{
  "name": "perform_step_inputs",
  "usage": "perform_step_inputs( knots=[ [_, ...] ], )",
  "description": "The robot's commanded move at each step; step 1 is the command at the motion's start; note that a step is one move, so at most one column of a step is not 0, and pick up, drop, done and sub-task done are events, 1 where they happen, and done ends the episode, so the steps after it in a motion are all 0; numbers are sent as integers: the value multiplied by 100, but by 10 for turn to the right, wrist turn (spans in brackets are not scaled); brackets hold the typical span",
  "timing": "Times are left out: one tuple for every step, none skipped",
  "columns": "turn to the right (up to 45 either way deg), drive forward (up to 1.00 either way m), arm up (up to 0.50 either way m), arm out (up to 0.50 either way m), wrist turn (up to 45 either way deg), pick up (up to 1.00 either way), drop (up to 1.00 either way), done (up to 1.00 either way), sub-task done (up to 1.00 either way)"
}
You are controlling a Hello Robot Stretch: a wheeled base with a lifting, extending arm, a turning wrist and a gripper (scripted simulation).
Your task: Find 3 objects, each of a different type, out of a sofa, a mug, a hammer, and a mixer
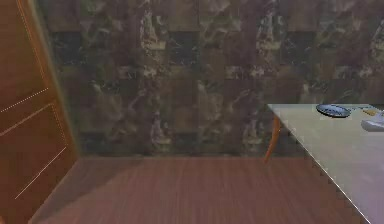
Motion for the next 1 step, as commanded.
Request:
perform_step_inputs(
  knots=[
    [0,15,0,0,0,0,0,0,0]
  ],
)
